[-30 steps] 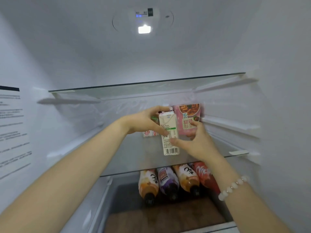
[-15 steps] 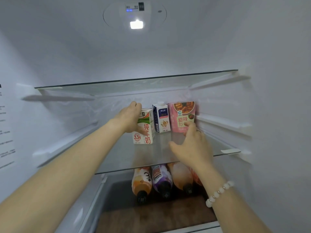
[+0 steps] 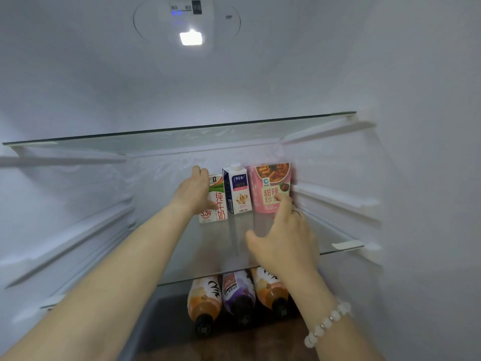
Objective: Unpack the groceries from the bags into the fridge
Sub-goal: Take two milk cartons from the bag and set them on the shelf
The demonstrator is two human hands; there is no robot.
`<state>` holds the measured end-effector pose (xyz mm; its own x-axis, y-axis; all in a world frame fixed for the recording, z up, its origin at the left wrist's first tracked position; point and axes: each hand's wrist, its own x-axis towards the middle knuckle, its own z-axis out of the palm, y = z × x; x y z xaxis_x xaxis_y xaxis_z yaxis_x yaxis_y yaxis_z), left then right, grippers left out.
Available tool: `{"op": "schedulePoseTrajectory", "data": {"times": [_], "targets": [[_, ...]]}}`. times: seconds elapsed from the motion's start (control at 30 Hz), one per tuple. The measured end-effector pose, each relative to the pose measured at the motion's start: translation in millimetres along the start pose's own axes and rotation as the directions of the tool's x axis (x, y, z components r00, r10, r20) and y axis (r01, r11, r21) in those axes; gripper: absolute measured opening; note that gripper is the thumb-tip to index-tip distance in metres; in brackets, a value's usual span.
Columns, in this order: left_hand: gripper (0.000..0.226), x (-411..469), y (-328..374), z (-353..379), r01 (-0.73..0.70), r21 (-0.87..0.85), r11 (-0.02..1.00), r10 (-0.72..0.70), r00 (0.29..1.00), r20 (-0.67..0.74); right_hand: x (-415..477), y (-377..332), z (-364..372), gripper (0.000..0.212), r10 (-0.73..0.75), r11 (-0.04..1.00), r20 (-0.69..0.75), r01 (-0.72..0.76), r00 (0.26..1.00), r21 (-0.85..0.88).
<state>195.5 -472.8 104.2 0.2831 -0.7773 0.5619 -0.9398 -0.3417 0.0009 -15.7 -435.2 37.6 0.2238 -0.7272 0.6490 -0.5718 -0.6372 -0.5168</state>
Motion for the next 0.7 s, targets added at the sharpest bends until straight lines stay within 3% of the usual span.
{"op": "schedulePoseTrajectory", "data": {"times": [0.13,0.2,0.33,0.43,0.53,0.7], "targets": [[0.077,0.9,2.4,-1.8,0.014,0.019,1.000,-0.014,1.000,0.022,1.3,-0.8,1.8,0.084,0.018,1.000,-0.003,-0.018,1.000,0.005],[0.080,-6.0,4.3,-3.5,0.014,0.109,0.994,-0.017,1.000,0.024,2.7,-0.8,2.7,0.082,0.047,0.999,0.000,-0.047,0.999,-0.002],[0.080,-32.8,5.3,-12.1,0.008,0.251,0.968,0.014,0.996,-0.089,2.2,-3.2,2.0,0.074,0.091,0.996,0.006,-0.091,0.996,-0.025],[0.061,-59.5,5.2,-26.5,-0.036,0.237,0.971,0.054,0.996,-0.071,1.2,-5.9,-0.7,0.061,0.054,0.997,0.023,-0.052,0.998,-0.061],[0.069,-88.7,7.8,-43.9,-0.085,0.152,0.985,0.093,0.995,-0.047,-4.2,-9.0,-12.9,0.049,-0.060,0.979,0.017,0.062,0.998,-0.196],[0.072,-133.9,30.1,-63.3,-0.157,-0.050,0.986,0.146,0.972,-0.183,-37.5,-15.5,-45.2,0.038,-0.233,0.892,-0.011,0.210,0.972,-0.401]]}}
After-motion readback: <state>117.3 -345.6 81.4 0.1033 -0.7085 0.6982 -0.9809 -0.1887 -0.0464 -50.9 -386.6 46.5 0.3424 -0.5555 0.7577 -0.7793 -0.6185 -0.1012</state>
